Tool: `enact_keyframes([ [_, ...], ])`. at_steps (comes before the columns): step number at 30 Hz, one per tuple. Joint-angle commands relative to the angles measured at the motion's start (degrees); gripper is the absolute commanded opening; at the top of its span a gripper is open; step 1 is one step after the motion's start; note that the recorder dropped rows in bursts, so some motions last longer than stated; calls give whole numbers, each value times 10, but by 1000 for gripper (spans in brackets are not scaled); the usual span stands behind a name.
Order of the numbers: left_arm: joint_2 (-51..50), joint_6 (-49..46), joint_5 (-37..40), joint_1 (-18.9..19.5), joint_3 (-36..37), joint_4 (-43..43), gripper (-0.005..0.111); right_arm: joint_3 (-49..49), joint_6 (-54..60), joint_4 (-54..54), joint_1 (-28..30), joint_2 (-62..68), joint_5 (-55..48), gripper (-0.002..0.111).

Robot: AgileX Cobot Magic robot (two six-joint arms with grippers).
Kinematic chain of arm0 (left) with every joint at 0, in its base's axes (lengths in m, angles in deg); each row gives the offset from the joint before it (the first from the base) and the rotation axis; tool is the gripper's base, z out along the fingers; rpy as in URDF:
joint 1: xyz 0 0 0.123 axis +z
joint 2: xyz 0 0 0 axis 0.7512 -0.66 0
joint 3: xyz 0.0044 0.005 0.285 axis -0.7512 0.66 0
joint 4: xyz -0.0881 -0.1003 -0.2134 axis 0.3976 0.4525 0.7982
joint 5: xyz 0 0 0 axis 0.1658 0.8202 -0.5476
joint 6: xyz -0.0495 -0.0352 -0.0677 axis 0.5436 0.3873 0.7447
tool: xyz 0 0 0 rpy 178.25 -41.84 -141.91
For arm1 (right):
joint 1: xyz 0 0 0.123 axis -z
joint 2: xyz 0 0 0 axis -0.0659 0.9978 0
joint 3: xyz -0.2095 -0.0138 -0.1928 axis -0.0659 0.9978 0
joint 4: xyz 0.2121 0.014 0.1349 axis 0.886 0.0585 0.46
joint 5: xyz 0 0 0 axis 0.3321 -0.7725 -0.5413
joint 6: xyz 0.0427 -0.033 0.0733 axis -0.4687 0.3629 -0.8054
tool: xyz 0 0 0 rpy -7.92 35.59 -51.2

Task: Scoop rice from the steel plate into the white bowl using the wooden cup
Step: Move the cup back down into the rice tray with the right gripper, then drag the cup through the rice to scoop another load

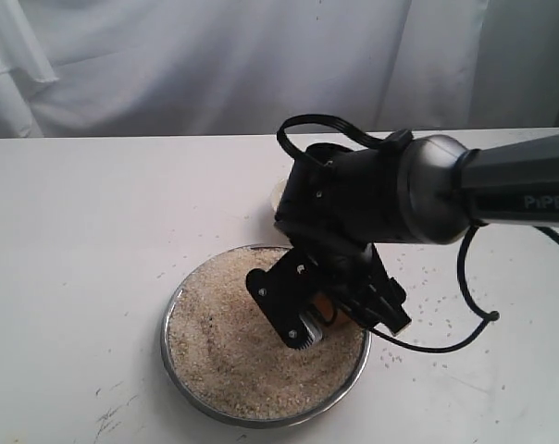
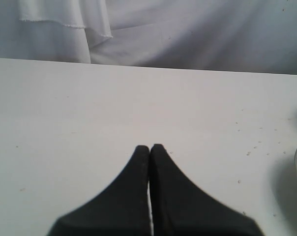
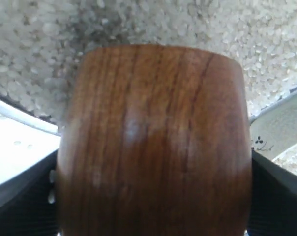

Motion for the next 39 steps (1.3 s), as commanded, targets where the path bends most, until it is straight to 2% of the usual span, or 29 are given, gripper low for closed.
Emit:
enact_keyframes([
  [1, 2, 0, -8, -2, 3, -1, 0, -4, 2, 3, -18, 14, 12, 0],
  [8, 2, 0, -8, -2, 3, -1, 0, -5, -14, 0, -37, 27, 28, 0],
  [13, 2, 0, -8, -2, 3, -1, 0, -6, -67, 0, -37, 27, 89, 0],
  [20, 2, 0, -8, -2, 3, -1, 0, -6, -128, 9, -17, 27, 134, 0],
  [33, 2, 0, -8, -2, 3, -1, 0, -6, -132, 178, 44, 27, 215, 0],
  [39, 2, 0, -8, -2, 3, -1, 0, -6, -56, 264, 65, 27, 220, 0],
])
